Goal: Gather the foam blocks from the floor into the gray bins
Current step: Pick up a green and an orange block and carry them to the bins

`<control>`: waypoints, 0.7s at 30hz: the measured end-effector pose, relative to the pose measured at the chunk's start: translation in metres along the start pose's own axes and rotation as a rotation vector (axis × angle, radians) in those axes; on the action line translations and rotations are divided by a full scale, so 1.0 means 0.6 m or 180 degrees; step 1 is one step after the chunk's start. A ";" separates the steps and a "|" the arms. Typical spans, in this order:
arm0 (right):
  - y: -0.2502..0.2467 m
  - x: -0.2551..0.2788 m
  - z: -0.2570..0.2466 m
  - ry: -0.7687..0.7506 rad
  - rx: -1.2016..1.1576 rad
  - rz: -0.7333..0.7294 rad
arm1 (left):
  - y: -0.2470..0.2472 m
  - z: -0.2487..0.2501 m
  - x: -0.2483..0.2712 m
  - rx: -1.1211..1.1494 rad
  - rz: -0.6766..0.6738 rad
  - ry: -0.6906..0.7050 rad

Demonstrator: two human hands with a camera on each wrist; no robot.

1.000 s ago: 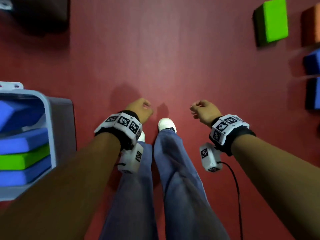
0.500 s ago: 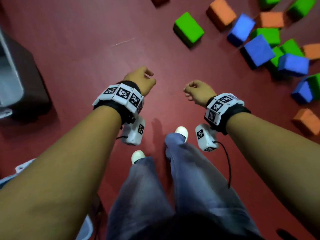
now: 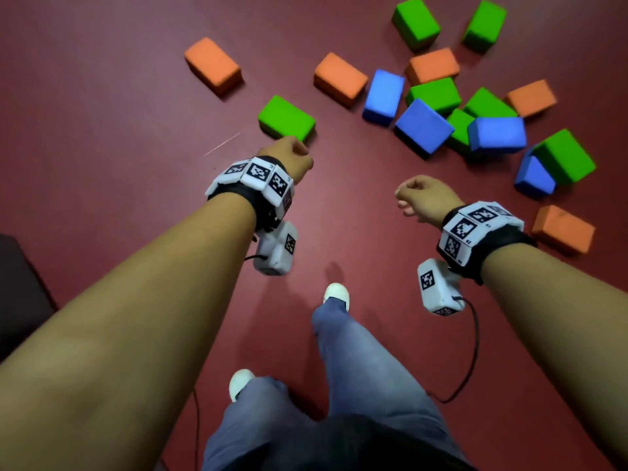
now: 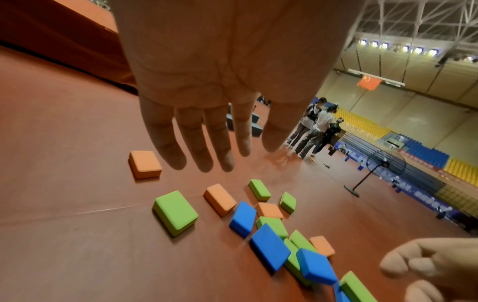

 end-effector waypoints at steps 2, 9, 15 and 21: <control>-0.062 -0.043 -0.017 -0.0071 0.0031 0.0053 | 0.003 0.053 -0.042 0.0131 0.0042 0.0054; -0.147 -0.190 -0.098 -0.0182 0.0249 -0.0082 | -0.037 0.049 -0.143 0.0262 0.0189 -0.0409; -0.143 -0.386 -0.199 -0.0153 0.0621 -0.0218 | -0.117 0.012 -0.292 0.0342 0.0496 -0.0823; -0.110 -0.610 -0.325 -0.0156 0.1115 -0.0246 | -0.155 0.029 -0.521 0.0487 0.0347 -0.1017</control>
Point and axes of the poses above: each hand's wrist, its own x-axis away from the middle knuckle, its own y-axis out of the palm, z = x × y, the point moved 9 cm from there along -x, towards the middle knuckle, and after that the axes turned 4 degrees about -z, right-handed, at the moved point
